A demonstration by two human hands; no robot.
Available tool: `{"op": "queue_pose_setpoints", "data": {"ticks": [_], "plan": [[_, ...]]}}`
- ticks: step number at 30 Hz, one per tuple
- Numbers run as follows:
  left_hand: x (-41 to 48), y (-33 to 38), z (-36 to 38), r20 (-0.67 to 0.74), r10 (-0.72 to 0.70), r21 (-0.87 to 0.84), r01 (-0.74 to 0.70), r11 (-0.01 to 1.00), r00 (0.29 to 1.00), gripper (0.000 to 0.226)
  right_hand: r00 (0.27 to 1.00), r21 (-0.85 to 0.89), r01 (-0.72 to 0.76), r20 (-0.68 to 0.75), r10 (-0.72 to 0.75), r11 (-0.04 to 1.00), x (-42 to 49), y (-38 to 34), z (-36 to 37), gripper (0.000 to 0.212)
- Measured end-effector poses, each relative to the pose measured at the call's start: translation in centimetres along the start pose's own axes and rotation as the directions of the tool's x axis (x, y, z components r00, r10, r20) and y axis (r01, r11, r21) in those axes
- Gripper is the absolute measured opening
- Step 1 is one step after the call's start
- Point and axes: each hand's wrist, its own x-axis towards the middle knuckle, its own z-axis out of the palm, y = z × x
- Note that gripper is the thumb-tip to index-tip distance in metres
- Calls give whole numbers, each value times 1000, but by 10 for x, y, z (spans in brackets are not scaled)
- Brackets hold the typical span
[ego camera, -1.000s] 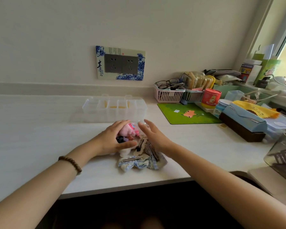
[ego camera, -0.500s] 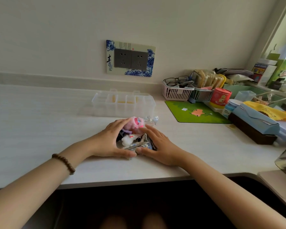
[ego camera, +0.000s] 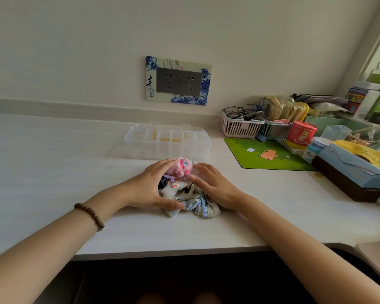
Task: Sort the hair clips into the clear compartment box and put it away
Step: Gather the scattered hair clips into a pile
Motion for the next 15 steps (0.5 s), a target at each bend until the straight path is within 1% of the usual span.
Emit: {"op": "queue_pose_setpoints", "data": {"ticks": [5,6,8,10,11,13,15], "plan": [[-9,-4,2,10,25,-28,-24,999,1000,116,999,32,41,12,-41,999,-5,-3,12,81],[-11,-4,1,10,30,-17,-30,999,1000,115,999,63,38,1,-38,997,-4,-2,12,77],[-10,-7,-2,-18,28,12,-28,1000,999,117,998,151,33,-64,-24,988,3,0,7,71],[-4,-11,-11,-103,19,11,-18,1000,994,119,993,176,34,-116,-13,984,15,3,0,64],[0,-14,-16,-155,26,19,-24,1000,988,117,993,161,39,-115,-21,986,21,4,-3,61],[13,-21,-25,-264,62,100,-37,994,962,110,996,118,58,-81,-48,991,31,5,-5,57],[28,-28,-35,-378,49,192,27,981,925,102,997,99,70,-46,-66,993,36,4,-2,60]]}}
